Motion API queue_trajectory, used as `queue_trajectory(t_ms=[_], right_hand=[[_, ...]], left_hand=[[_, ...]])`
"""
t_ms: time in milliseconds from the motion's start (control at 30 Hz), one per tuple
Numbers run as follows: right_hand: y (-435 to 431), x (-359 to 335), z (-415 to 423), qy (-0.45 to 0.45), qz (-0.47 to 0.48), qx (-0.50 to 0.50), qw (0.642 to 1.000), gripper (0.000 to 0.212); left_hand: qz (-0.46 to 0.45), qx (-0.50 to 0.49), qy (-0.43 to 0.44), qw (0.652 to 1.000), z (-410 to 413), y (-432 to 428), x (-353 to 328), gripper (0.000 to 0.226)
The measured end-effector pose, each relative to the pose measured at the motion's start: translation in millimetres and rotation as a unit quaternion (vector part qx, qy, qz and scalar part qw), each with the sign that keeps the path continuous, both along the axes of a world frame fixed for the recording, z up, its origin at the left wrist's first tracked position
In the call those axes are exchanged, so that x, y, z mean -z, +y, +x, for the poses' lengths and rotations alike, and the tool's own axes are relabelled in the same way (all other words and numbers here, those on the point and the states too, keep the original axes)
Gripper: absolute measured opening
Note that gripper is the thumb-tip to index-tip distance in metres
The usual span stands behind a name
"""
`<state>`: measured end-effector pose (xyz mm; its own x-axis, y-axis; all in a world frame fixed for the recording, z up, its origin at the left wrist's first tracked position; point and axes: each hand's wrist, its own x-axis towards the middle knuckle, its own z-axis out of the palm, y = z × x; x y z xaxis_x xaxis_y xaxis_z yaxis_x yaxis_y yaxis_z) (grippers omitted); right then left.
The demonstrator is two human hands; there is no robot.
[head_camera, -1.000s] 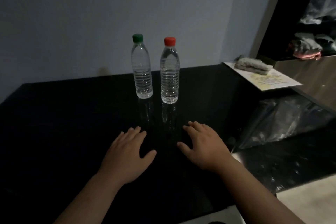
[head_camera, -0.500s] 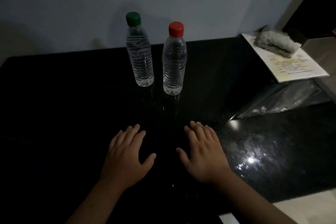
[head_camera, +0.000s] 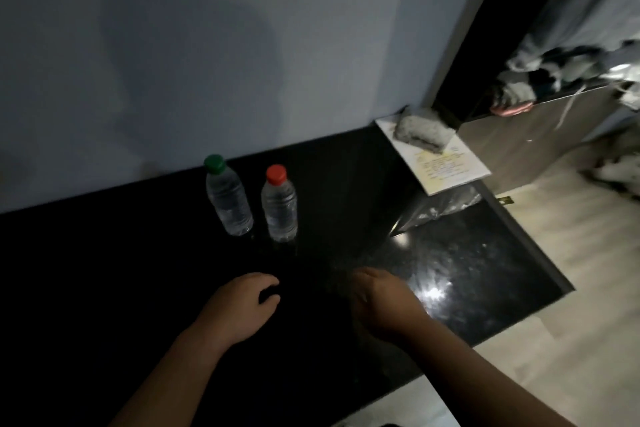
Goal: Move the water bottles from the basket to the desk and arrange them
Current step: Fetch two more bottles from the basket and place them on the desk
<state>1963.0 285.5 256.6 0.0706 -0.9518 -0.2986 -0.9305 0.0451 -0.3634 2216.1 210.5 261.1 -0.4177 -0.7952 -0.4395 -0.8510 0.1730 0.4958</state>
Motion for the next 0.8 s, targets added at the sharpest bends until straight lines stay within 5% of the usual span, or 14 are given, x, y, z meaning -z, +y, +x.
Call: queue_trajectory(t_ms=[400, 800], right_hand=[[42.6, -47.6, -128.8, -0.004, -0.016, 0.190, 0.982, 0.038], [117.4, -53.3, -305.3, -0.002, -0.041, 0.283, 0.958, 0.041]], left_hand=[[-0.073, 0.166, 0.016, 0.983, -155.8, -22.0, -56.7, 0.041], [-0.083, 0.220, 0.022, 0.972, -357.7, 19.1, -71.7, 0.045]])
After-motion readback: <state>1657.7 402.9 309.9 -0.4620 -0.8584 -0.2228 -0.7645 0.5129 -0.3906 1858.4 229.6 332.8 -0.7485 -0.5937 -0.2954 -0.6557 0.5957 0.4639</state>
